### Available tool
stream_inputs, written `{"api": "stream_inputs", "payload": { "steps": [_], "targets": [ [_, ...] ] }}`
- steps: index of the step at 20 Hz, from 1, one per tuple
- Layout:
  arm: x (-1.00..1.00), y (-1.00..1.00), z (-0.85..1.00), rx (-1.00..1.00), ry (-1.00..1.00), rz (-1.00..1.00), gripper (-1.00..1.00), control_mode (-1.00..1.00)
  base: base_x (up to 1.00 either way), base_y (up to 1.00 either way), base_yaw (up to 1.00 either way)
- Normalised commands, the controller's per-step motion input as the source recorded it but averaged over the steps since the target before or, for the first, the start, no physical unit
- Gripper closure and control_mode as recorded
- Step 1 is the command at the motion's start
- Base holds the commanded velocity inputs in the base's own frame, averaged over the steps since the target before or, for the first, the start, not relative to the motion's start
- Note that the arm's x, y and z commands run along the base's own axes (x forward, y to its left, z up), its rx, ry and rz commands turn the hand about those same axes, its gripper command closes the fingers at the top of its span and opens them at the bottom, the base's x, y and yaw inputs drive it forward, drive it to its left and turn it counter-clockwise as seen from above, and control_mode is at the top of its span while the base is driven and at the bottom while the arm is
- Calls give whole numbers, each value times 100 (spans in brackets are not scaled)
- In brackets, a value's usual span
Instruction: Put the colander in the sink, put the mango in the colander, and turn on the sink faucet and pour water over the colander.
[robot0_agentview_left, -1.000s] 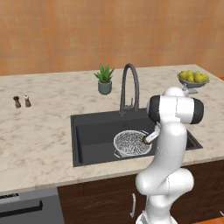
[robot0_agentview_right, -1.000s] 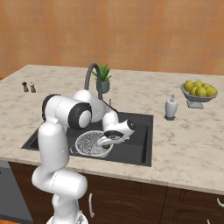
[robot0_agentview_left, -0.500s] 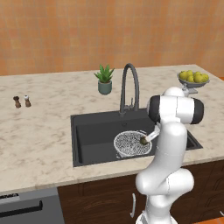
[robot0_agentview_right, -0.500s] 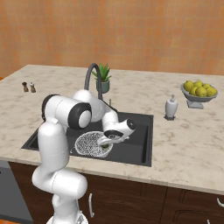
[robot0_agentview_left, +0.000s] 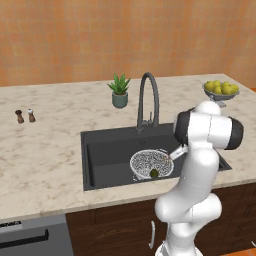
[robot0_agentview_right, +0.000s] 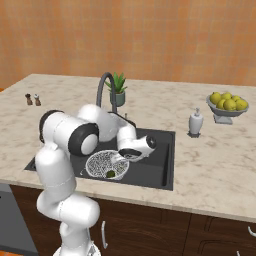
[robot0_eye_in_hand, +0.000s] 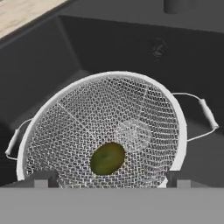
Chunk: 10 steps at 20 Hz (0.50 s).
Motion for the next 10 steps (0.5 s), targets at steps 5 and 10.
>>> {"api": "stream_inputs", "payload": {
  "steps": [5,10],
  "targets": [
    [-6,2,84,0,-15,-22,-100,-100,0,0,0],
    [0,0,77,0,-17,-26,-100,-100,0,0,0]
  ]
}}
